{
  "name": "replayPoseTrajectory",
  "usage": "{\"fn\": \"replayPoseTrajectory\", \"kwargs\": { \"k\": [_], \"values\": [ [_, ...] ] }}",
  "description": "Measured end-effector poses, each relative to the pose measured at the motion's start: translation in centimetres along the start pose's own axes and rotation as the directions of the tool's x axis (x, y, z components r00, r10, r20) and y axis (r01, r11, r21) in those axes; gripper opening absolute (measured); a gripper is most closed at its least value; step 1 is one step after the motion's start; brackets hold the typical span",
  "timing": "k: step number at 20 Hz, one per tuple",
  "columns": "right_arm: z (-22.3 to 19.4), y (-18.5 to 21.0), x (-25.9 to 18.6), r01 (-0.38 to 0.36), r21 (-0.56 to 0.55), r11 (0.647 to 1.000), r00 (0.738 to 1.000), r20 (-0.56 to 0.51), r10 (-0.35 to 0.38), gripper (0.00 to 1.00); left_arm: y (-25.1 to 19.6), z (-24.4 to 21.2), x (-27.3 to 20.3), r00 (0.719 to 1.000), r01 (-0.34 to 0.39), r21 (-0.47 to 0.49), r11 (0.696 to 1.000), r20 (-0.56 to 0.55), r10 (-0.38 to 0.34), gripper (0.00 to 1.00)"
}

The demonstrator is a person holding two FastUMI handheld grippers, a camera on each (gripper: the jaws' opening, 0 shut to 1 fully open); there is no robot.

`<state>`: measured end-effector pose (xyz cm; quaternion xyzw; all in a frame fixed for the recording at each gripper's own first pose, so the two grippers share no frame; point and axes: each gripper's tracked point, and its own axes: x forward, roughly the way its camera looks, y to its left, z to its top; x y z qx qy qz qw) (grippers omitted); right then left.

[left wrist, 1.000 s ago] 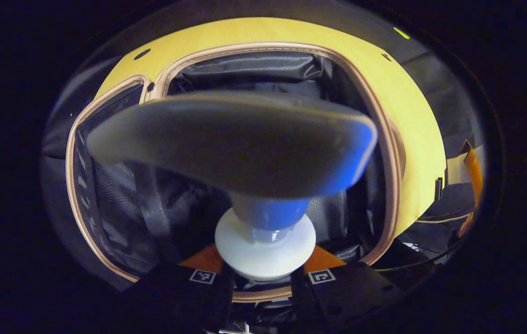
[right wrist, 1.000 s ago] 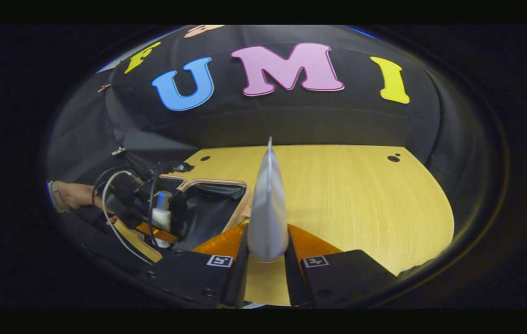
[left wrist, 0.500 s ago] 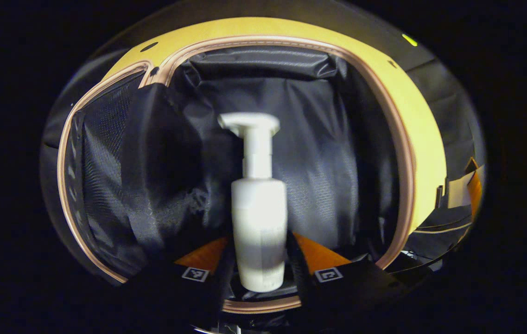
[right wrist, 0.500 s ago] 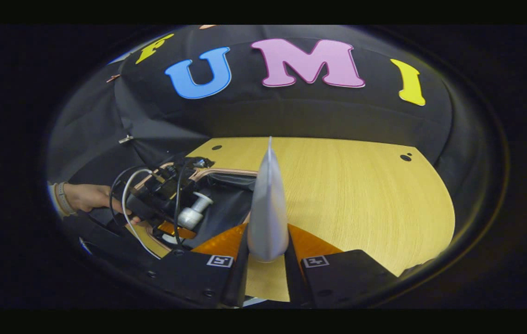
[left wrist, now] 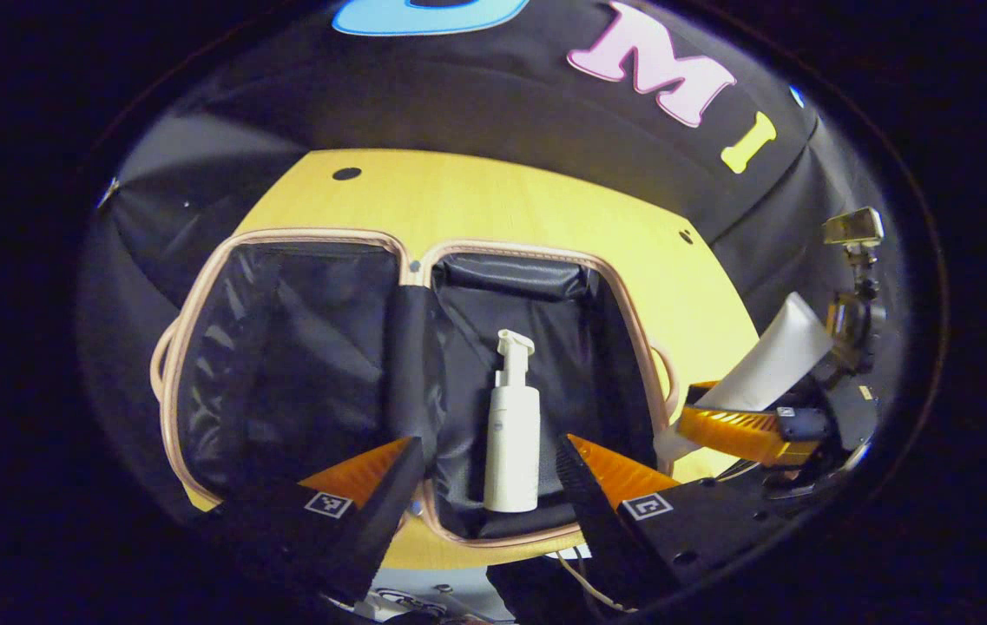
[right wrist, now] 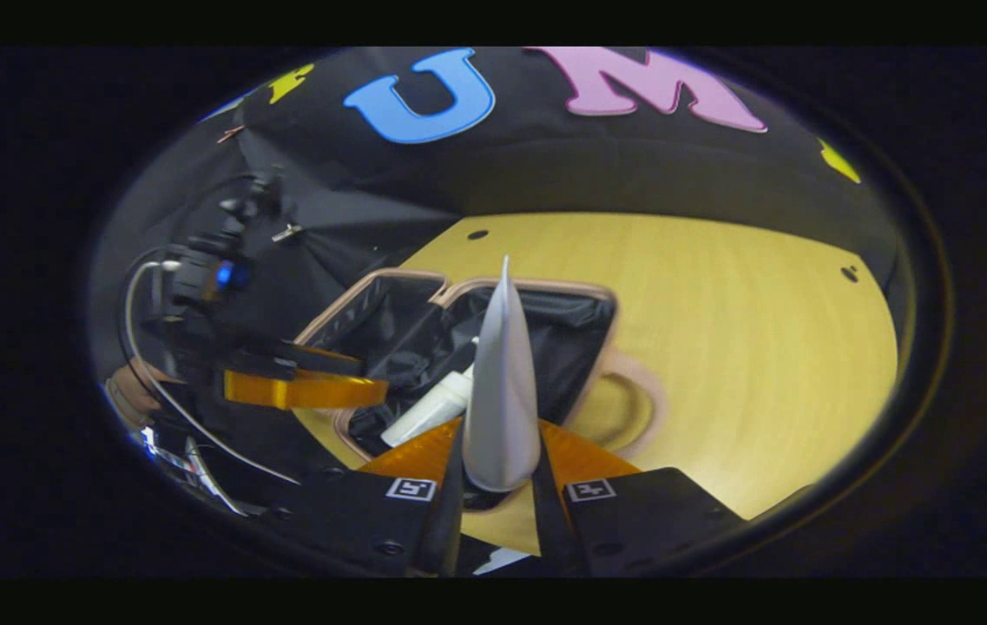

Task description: First open the suitcase, pack the skin care products into it, and then close the suitcase.

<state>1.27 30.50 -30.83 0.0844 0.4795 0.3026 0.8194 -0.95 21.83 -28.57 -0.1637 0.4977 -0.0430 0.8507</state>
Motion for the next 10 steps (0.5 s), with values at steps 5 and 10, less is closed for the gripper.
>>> {"fn": "replayPoseTrajectory", "kwargs": {
  "k": [5, 10],
  "values": [
    [-2.2, -0.6, 4.1, 0.059, 0.144, 0.988, 0.972, -0.234, -0.024, 0.40, 8.6, -2.6, -5.7, 0.995, -0.077, -0.236, 0.969, 0.039, 0.089, 0.97],
    [-4.7, -1.1, 6.2, 0.146, 0.225, 0.963, 0.915, -0.401, -0.045, 0.39, 14.5, -5.7, -9.4, 0.989, -0.087, -0.434, 0.897, 0.066, 0.129, 0.96]
  ]
}}
